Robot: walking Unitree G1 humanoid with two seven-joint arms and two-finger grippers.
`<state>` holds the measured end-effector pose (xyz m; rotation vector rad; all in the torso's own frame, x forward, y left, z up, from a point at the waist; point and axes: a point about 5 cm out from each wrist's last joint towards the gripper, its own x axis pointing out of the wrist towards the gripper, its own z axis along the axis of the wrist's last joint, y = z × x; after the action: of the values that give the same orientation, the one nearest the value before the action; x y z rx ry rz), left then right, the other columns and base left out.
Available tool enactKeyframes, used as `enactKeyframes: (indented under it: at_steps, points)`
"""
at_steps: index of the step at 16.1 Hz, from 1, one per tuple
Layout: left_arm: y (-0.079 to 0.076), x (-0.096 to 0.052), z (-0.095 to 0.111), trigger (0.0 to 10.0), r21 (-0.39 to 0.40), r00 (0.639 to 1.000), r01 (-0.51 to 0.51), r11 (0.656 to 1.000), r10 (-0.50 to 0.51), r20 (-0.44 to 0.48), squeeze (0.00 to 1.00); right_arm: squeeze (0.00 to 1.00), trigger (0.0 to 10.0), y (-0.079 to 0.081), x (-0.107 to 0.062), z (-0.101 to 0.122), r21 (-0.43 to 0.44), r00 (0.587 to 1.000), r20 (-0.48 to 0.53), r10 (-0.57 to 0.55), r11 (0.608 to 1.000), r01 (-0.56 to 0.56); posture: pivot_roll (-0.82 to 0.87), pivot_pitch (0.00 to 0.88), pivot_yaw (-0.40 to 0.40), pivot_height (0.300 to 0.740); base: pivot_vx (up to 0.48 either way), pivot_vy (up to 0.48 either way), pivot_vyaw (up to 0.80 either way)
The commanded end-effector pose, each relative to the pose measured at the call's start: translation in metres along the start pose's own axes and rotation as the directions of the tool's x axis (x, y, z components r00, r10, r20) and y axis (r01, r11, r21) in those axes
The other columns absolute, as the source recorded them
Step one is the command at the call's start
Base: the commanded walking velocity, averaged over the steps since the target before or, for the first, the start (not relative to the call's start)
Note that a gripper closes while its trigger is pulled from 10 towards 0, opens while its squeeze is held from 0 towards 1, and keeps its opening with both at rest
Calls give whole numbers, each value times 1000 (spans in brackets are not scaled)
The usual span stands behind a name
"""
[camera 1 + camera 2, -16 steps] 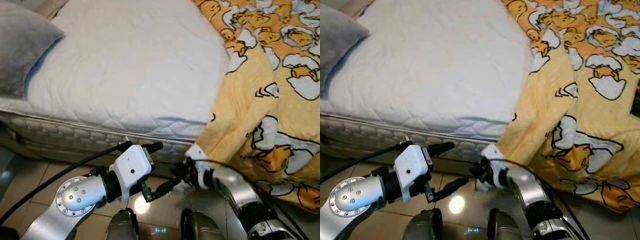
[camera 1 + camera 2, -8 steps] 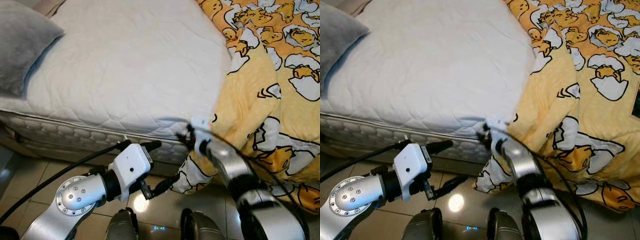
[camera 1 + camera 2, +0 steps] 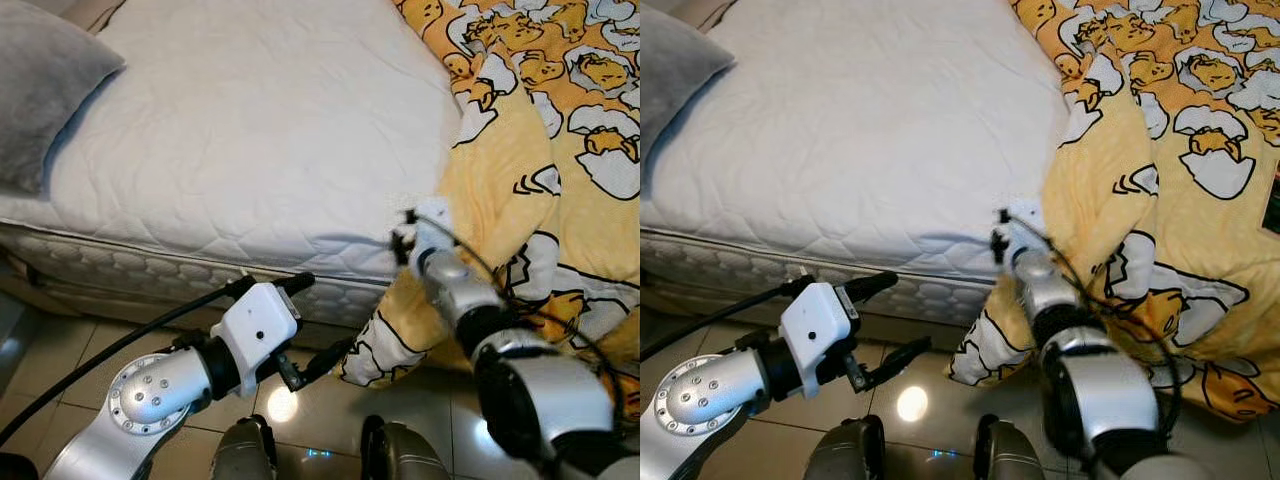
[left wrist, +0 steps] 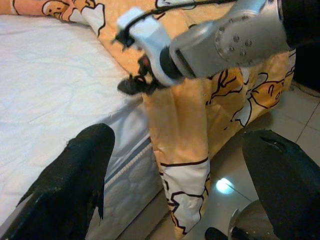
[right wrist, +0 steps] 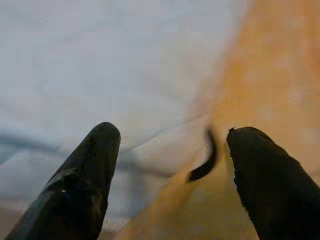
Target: Clean up the room
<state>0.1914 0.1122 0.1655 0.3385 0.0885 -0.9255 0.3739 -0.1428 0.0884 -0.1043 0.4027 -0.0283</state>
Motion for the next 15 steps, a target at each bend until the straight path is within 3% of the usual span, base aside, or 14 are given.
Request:
enactKeyframes:
  at_steps: [1,4,8,9,10,15]
  points:
    - [-2,-4,3,10000,5,1000,-9,1000,9,2,0,0,10000,-2,0,-2,-5,999,-13,-35,999,35,211,251,5,740,0,0,0]
    - [-3,-5,5,10000,0,1000,-7,1000,7,4,0,0,10000,-8,0,-5,-73,997,-33,-76,995,73,225,266,4,740,0,0,0]
    - [-7,-6,8,10000,-8,1000,8,1000,-7,9,0,0,10000,-13,0,-10,-98,995,-67,-77,993,70,251,292,4,740,0,0,0]
    - [-9,-7,9,10000,-11,1000,11,1000,-11,6,0,0,2235,-16,0,-10,-108,994,-66,-87,991,80,263,303,2,740,0,0,0]
    - [-11,-9,9,10000,-16,1000,12,1000,-12,3,0,0,0,-18,0,-10,-105,994,-68,-88,991,81,263,306,2,740,0,0,0]
    - [-12,-9,9,10000,-23,1000,7,1000,-7,0,0,0,0,-23,-1,-18,3,991,-102,-91,996,92,261,300,-4,740,0,0,0]
